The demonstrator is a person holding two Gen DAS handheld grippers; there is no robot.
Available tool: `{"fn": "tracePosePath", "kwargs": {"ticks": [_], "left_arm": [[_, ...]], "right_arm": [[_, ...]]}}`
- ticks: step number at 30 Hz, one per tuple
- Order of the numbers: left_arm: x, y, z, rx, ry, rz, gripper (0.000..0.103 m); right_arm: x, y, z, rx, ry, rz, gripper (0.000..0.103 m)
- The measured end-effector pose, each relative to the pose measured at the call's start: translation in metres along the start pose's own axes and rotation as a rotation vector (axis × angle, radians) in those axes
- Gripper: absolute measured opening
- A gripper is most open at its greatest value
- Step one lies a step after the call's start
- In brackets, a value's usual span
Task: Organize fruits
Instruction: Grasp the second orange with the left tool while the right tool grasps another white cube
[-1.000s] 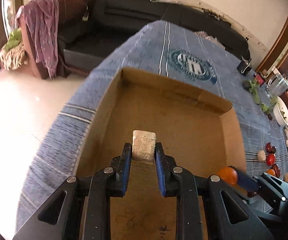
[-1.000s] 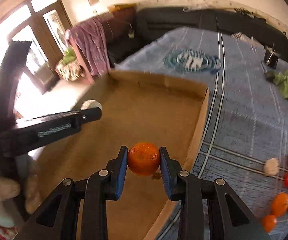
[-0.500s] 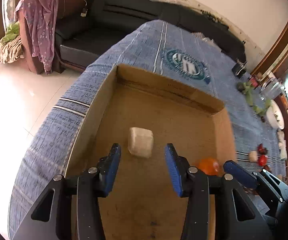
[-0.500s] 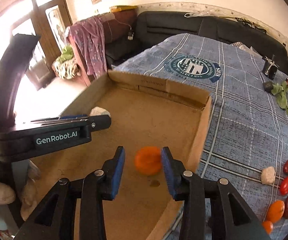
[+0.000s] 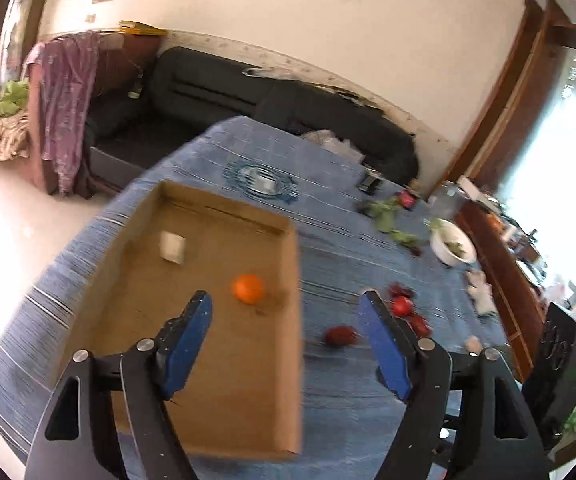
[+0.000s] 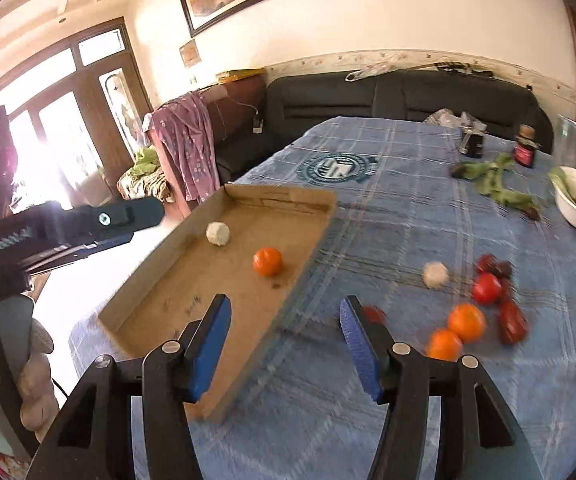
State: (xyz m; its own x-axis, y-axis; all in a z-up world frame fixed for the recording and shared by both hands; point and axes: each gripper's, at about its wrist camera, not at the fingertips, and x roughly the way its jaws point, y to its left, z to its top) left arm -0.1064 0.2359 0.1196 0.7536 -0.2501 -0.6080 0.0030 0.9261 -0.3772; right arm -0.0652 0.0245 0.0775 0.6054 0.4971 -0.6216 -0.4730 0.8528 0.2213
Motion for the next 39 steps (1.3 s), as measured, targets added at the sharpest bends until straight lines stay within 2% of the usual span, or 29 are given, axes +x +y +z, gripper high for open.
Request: {"fn": "tracePosePath", "kwargs": {"ticks": [4, 9, 15, 19, 20, 22, 24, 26, 29, 34, 37, 39], "left_arm": [[0.011, -0.029, -0.015, 0.027, 0.071, -0.065, 0.075], [0.026, -0.05, -0.031, 0.06, 0.104, -0.071, 0.075], [0.052, -0.07, -0.045, 0.1, 0.165, -0.087, 0.075], [0.071, -0.093, -0.059, 0.188, 0.192, -0.11, 0.075], [0.076, -0.099, -0.064, 0.209, 0.197, -0.125, 0.074], [0.086, -0.106, -0.069, 0.233, 0.207, -0.147, 0.069], [0.098, -0.112, -0.072, 0.242, 0.229, -0.159, 0.062], [0.108, -0.119, -0.072, 0.252, 0.231, -0.17, 0.062], [0.125, -0.128, -0.072, 0.277, 0.219, -0.16, 0.062], [0.149, -0.142, -0.072, 0.323, 0.211, -0.143, 0.062], [0.16, -0.147, -0.07, 0.347, 0.212, -0.131, 0.054], [0.166, -0.148, -0.07, 0.372, 0.206, -0.116, 0.052]], "right_arm": [[-0.03, -0.031, -0.017, 0.021, -0.013, -0.079, 0.064], [-0.085, -0.106, -0.036, 0.146, -0.046, -0.227, 0.064], [-0.118, -0.178, -0.049, 0.265, -0.056, -0.359, 0.063], [-0.111, -0.219, -0.055, 0.36, -0.046, -0.371, 0.063], [-0.108, -0.226, -0.056, 0.382, -0.048, -0.366, 0.059], [-0.101, -0.242, -0.057, 0.426, -0.048, -0.366, 0.055], [-0.092, -0.257, -0.058, 0.471, -0.05, -0.371, 0.055], [-0.083, -0.268, -0.059, 0.503, -0.049, -0.369, 0.055], [-0.067, -0.281, -0.062, 0.53, -0.042, -0.383, 0.055], [-0.06, -0.283, -0.065, 0.501, -0.047, -0.424, 0.057], [-0.056, -0.291, -0.07, 0.516, -0.03, -0.436, 0.057], [-0.054, -0.297, -0.073, 0.543, -0.016, -0.414, 0.055]]}}
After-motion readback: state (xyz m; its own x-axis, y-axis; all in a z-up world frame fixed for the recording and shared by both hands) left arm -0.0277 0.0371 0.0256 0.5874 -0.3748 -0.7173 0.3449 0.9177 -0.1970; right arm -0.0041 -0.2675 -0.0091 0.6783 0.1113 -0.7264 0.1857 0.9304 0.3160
